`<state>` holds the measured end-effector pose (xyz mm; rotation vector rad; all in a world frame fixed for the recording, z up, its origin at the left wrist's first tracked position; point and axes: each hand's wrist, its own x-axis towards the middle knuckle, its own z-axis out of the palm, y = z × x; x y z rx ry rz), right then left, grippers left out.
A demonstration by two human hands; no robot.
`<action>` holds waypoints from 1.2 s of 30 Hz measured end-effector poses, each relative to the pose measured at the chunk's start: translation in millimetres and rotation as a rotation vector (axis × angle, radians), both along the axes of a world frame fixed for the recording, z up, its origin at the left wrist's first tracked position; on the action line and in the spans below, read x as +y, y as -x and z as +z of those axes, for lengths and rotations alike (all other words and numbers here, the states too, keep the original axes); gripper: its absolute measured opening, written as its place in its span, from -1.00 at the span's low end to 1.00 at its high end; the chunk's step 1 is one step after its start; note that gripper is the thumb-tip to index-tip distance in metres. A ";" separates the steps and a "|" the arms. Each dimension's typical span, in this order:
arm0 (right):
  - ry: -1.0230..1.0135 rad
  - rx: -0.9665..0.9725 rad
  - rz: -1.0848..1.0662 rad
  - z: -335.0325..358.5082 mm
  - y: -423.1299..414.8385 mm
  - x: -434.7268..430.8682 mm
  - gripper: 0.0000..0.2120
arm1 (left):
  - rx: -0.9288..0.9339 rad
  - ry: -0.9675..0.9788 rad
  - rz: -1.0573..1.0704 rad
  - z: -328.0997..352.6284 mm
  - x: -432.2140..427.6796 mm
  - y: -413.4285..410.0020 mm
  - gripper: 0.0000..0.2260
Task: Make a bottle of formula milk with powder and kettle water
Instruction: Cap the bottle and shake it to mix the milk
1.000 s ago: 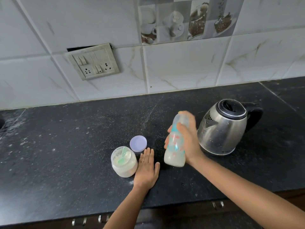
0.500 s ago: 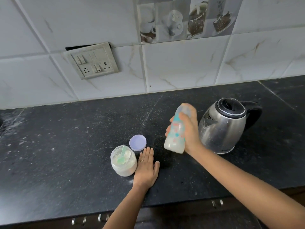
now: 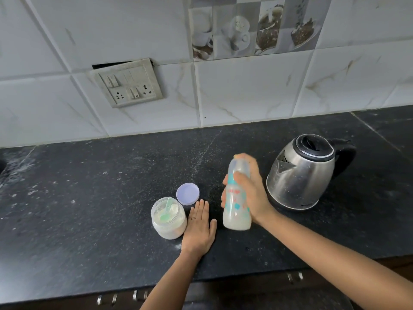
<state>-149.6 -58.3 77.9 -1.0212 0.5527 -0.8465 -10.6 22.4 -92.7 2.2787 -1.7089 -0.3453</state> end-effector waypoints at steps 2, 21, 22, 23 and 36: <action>0.045 -0.004 -0.025 1.5 1.7 -3.4 -0.71 | -0.002 0.009 0.005 -0.4 0.2 -0.3 -0.36; 0.038 -0.054 -0.023 -0.8 3.7 4.0 -0.60 | 0.010 0.008 -0.004 -2.1 0.0 -0.6 -0.28; -0.025 -0.104 -0.065 5.5 -0.1 -2.4 -0.63 | 0.011 0.018 -0.001 -1.5 -0.2 -0.2 -0.31; -0.167 -0.184 -0.133 11.7 -4.6 -13.0 -0.66 | 0.012 0.023 0.002 -1.0 -0.4 0.0 -0.36; -0.281 -0.259 -0.221 23.5 -7.6 -39.8 -0.48 | 0.001 0.029 0.004 -0.9 -0.2 -0.1 -0.39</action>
